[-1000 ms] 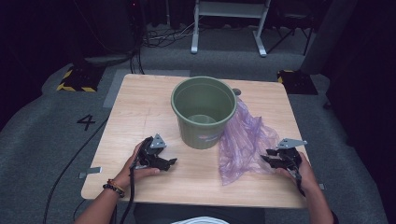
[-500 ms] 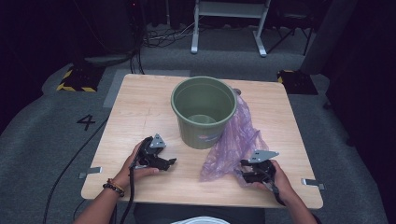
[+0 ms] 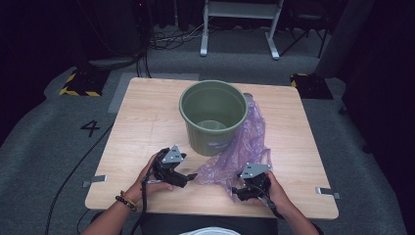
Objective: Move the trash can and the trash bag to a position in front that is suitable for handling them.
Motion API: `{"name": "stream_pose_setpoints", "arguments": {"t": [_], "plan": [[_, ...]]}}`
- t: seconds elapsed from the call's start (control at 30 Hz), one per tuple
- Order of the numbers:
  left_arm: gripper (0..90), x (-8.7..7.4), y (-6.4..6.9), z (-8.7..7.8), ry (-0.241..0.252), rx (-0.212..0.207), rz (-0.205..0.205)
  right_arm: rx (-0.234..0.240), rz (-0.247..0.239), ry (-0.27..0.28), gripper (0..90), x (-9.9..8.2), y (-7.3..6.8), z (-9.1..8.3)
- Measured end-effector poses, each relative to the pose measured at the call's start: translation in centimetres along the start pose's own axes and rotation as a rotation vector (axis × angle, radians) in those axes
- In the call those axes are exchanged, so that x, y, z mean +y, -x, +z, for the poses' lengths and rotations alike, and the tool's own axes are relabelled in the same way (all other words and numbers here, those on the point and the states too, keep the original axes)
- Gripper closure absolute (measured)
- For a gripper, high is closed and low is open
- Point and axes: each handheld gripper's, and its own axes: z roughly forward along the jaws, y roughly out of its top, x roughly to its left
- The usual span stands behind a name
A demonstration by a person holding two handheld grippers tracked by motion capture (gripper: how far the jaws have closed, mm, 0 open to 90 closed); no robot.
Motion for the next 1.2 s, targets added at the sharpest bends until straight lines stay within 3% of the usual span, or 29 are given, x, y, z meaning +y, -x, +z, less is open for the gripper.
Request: {"name": "stream_pose_setpoints", "arguments": {"t": [0.2, 0.27, 0.3, 0.33, 0.43, 0.5, 0.53, 0.6, 0.7, 0.83, 0.9, 1.0, 1.17, 1.2], "plan": [[22.7, 0.2, 1.0, 1.3, -0.038, -0.067, 0.048, -0.008, -0.004, 0.003, 34.3, 0.1, -0.1, 0.1], [25.5, 0.1, 1.7, 2.0, -0.075, -0.075, 0.082, -0.018, -0.013, 0.006, 33.7, 0.1, -0.3, 0.2], [27.7, 0.2, 1.9, 2.1, -0.097, -0.058, 0.104, -0.019, -0.012, 0.008, 33.4, 0.1, -0.4, 0.2], [32.4, 0.1, 2.0, 2.3, -0.116, -0.042, 0.113, -0.022, -0.016, 0.007, 33.4, 0.2, -0.5, 0.2], [45.2, 0.1, 2.0, 2.6, -0.131, -0.048, 0.121, -0.024, -0.027, 0.006, 32.5, 0.2, -0.6, 0.2], [49.0, 0.0, 2.0, 2.7, -0.145, -0.033, 0.137, -0.023, -0.034, 0.006, 32.0, 0.2, -0.8, 0.2], [60.5, -0.1, 2.0, 2.7, -0.141, -0.058, 0.155, -0.017, -0.041, 0.010, 32.0, 0.2, -0.9, 0.0], [65.6, -0.1, 2.0, 2.6, -0.143, -0.072, 0.165, 0.009, -0.047, 0.031, 31.7, 0.3, -0.9, -0.5], [73.6, -0.3, 1.6, 2.3, -0.147, -0.092, 0.159, 0.024, -0.046, 0.065, 31.7, 0.5, -0.9, -1.5], [74.2, -0.6, 0.8, 1.7, -0.156, -0.111, 0.159, 0.027, -0.047, 0.098, 31.6, 0.7, -0.8, -2.9], [74.1, -1.0, 0.2, 1.2, -0.155, -0.128, 0.168, 0.042, -0.059, 0.115, 31.0, 0.7, -0.6, -4.5], [74.3, -1.7, -1.0, 0.3, -0.156, -0.110, 0.145, 0.030, -0.038, 0.152, 30.9, 0.5, 0.2, -6.1], [71.5, -3.1, -3.4, -1.5, -0.147, -0.037, 0.072, -0.008, -0.008, 0.187, 30.4, 0.2, 1.8, -8.2], [71.4, -3.1, -3.4, -1.5, -0.147, -0.037, 0.072, -0.008, -0.008, 0.187, 30.4, 0.2, 1.8, -8.2]]}}
